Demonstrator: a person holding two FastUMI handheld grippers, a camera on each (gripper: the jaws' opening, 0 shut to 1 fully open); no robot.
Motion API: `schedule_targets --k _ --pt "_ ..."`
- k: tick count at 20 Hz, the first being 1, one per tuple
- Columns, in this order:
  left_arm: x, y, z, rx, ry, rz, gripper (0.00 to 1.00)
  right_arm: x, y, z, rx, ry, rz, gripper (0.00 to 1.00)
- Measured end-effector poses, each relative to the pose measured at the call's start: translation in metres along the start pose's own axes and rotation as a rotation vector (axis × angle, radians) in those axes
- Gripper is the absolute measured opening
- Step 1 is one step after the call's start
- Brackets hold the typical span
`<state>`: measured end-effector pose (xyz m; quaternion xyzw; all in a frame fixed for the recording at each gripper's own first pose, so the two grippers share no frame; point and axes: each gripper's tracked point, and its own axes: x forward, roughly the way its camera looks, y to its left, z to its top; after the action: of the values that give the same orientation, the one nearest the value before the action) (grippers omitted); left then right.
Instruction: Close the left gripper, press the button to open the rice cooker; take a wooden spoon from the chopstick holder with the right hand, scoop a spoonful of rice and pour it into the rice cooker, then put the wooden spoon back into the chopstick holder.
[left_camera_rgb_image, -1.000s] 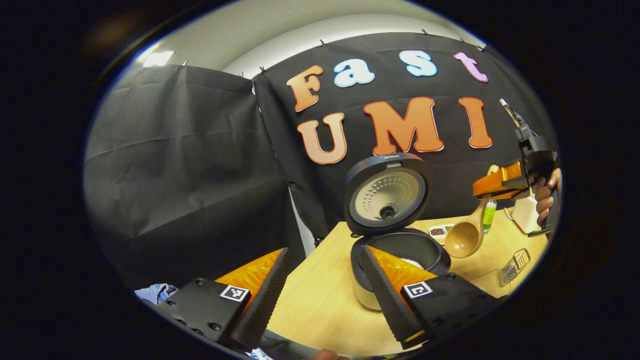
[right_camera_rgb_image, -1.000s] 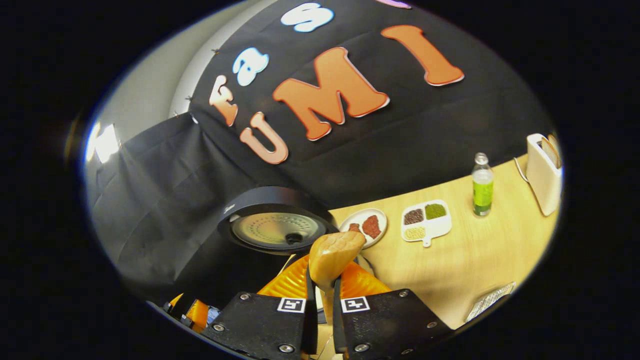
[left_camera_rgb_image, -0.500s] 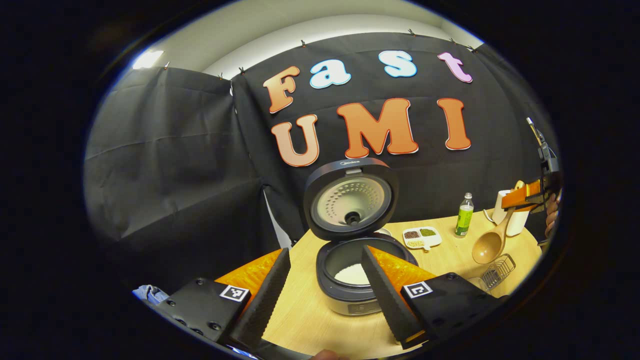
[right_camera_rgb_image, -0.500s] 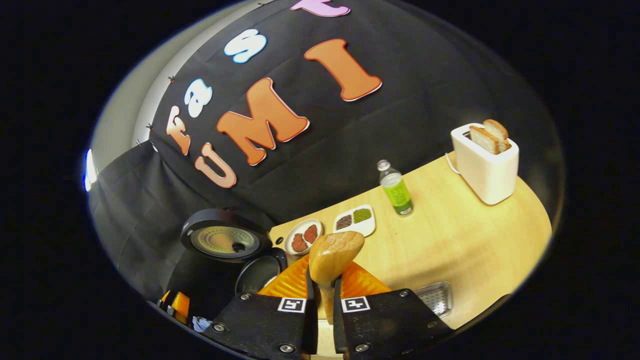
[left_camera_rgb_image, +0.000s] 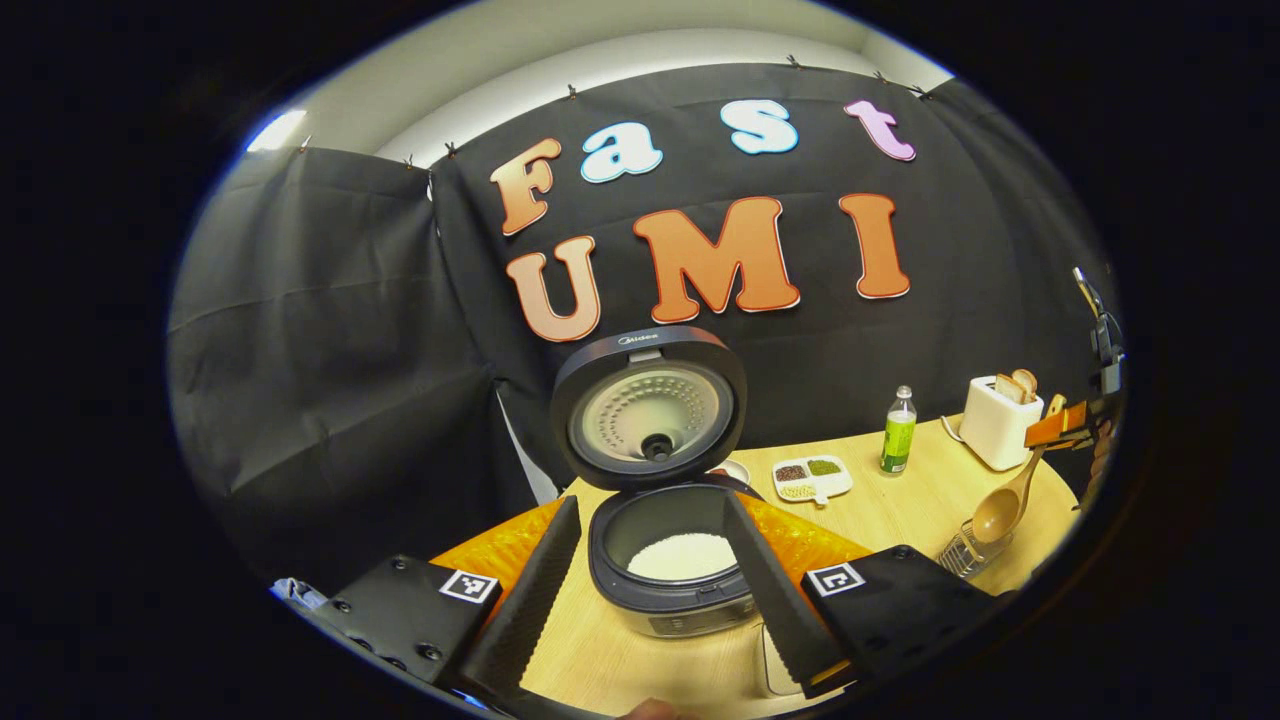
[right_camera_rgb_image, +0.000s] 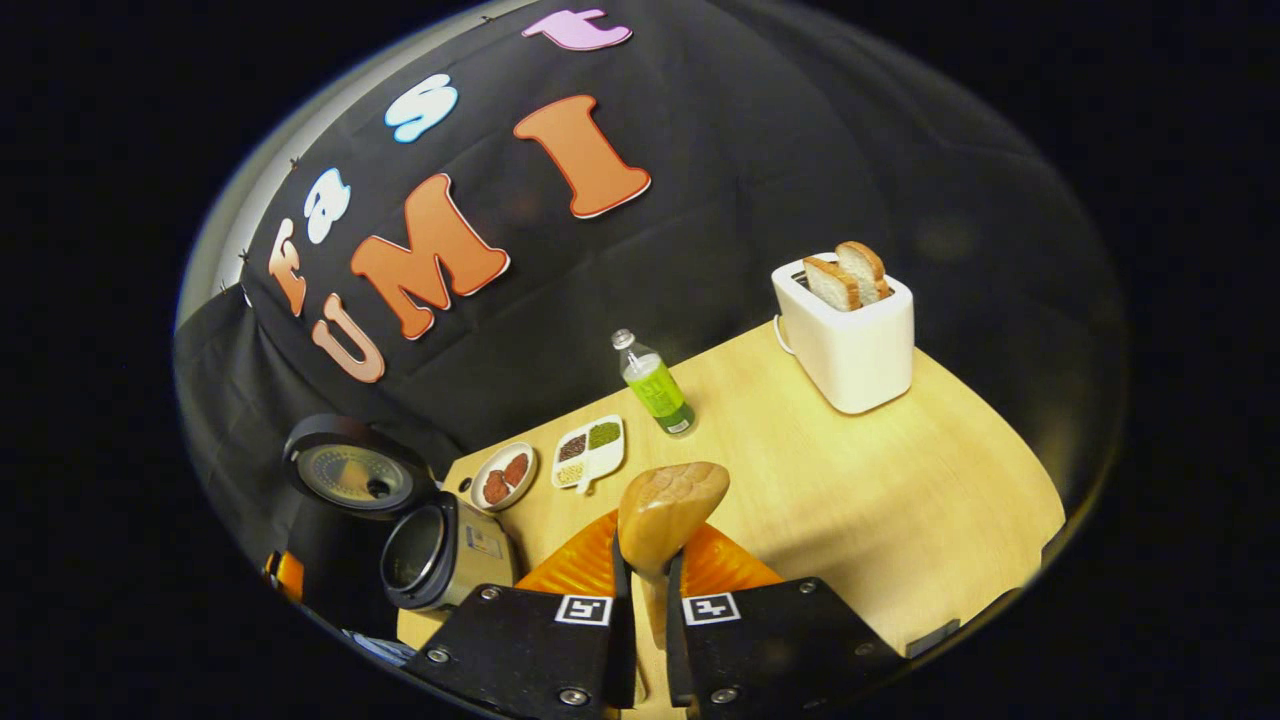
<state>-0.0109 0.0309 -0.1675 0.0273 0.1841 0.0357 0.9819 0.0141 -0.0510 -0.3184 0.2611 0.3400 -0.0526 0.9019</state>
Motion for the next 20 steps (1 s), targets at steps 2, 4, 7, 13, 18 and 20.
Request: schedule_targets --k 2,4,7,13,18,20 --pt "-0.002 -0.006 0.002 0.004 -0.001 -0.004 0.96 0.005 -0.008 -0.009 -0.013 0.015 -0.015 0.12" --pt "-0.003 -0.009 0.005 0.010 -0.004 -0.006 0.96 0.013 -0.008 -0.018 -0.034 0.032 -0.023 0.12" --pt "-0.005 -0.004 0.008 0.023 -0.009 0.012 0.88 0.026 -0.010 -0.030 -0.069 0.052 -0.038 0.12" --pt "-0.003 0.007 0.006 0.011 0.004 0.042 0.88 0.039 -0.018 -0.058 -0.101 0.123 -0.081 0.12" --pt "0.002 0.002 0.008 0.015 0.002 0.029 0.96 0.031 -0.025 -0.057 -0.070 0.131 -0.073 0.14" --pt "0.006 -0.002 0.011 0.021 -0.006 0.020 0.96 0.031 -0.028 -0.059 -0.055 0.147 -0.077 0.19"
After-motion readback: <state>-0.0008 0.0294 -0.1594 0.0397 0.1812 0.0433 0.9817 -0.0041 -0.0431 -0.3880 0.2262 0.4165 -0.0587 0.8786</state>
